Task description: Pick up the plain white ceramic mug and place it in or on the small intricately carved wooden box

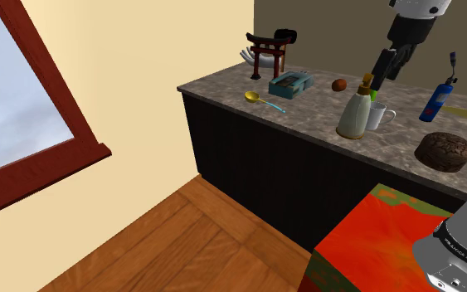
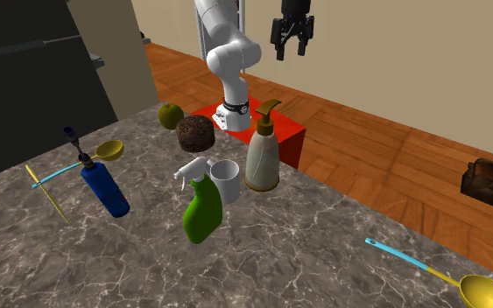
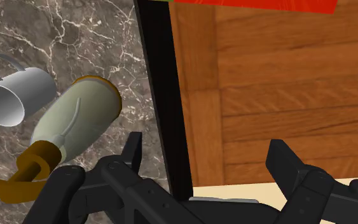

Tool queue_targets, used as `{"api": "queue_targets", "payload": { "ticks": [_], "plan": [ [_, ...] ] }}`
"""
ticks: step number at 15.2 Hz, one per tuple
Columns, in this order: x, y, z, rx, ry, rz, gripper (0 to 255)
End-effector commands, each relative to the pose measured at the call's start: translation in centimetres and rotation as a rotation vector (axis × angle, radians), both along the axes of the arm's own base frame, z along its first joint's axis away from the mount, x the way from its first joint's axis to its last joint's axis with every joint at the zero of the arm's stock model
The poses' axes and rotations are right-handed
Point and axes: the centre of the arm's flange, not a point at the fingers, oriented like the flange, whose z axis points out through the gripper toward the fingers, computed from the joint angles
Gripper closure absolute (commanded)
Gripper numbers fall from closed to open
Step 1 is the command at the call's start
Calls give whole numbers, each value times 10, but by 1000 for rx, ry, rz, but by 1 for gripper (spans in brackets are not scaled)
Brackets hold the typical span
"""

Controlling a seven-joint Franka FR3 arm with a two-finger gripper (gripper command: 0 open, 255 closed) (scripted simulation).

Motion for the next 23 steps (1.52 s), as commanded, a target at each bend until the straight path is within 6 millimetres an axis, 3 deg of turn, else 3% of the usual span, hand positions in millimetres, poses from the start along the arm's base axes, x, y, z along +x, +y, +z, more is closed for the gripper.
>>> {"api": "queue_targets", "payload": {
  "ticks": [1, 12, 23],
  "plan": [
    [0, 0, 0, 0, 0, 0, 0],
    [32, -131, -63, 11, 48, 120, 0],
    [76, -256, -130, 23, 97, 239, 0]
  ]
}}
